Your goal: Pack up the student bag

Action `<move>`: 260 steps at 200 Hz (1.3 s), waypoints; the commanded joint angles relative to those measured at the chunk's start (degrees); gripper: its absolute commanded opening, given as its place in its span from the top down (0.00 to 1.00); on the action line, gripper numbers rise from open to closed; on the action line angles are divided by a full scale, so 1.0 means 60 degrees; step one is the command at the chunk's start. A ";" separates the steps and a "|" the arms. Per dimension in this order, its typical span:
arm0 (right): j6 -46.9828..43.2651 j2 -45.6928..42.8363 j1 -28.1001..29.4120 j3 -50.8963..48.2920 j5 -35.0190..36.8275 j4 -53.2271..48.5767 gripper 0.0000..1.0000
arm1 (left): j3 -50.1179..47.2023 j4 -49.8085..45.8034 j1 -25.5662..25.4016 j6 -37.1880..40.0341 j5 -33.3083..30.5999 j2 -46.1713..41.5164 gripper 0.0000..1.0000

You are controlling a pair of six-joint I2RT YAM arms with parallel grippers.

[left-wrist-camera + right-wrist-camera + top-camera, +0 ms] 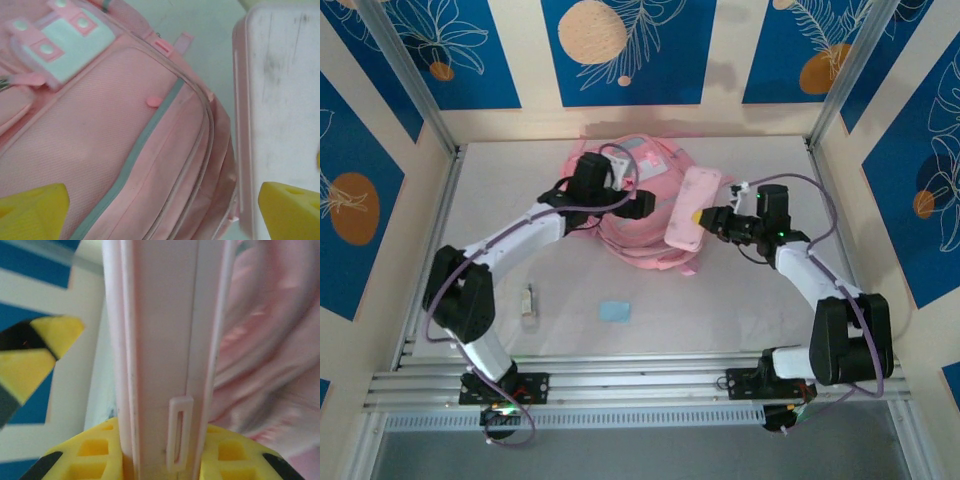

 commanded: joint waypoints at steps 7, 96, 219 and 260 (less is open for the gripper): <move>-0.0133 -0.0654 -0.0775 -0.0013 0.0782 -0.1363 1.00 | 0.1013 -0.1327 -0.0719 0.2055 -0.1814 0.1097 0.05; 0.0141 -0.1686 -0.1771 -0.0322 0.1109 -0.1879 1.00 | 0.2458 -0.1565 -0.1123 0.3242 -0.3319 0.3546 0.24; 0.1144 -0.2045 -0.1274 -0.0532 0.1219 -0.1521 1.00 | 0.3324 -0.1910 -0.0761 0.2349 -0.1710 0.2383 1.00; 0.1724 -0.1855 -0.0443 -0.0537 0.1802 -0.0953 1.00 | 0.3697 -0.1751 -0.0075 0.0894 0.0317 0.1768 1.00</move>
